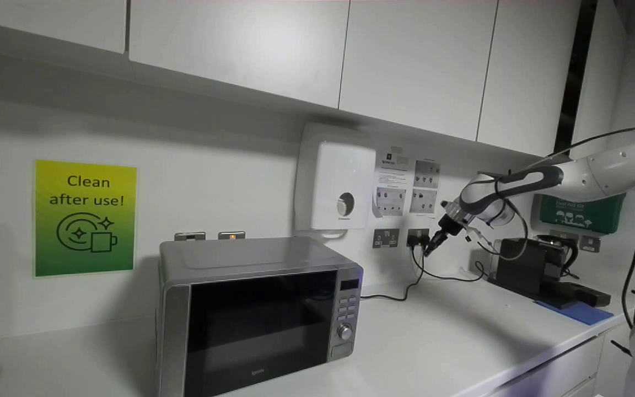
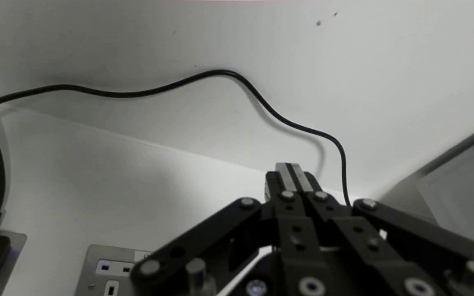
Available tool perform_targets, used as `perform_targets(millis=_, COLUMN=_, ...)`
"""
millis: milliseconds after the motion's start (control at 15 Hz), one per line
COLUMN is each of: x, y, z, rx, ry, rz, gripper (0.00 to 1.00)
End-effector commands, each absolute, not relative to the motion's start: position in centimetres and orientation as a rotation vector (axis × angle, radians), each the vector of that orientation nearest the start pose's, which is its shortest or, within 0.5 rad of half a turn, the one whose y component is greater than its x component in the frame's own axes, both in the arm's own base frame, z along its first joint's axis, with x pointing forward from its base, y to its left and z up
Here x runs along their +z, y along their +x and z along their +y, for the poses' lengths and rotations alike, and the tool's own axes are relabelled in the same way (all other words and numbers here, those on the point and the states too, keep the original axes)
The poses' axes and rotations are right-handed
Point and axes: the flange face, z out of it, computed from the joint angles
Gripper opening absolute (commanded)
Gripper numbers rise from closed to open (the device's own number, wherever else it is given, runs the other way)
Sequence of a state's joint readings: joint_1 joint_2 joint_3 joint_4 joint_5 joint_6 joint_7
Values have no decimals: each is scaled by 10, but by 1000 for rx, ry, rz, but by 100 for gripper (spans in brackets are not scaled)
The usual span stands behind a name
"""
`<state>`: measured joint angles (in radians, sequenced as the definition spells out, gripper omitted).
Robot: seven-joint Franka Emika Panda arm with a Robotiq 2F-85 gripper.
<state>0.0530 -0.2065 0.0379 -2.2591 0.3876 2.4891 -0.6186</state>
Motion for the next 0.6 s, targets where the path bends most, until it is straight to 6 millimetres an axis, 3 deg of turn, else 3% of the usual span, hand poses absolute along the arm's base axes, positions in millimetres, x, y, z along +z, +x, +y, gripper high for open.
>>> perform_targets(millis=0, x=518, y=478, z=40, rx=-740, ry=-2804, rz=-702, gripper=0)
perform_targets(millis=133, x=531, y=465, z=38, rx=-763, ry=-2817, rz=-668, gripper=0)
perform_targets(millis=533, x=573, y=425, z=36, rx=-828, ry=-2881, rz=-298, gripper=0)
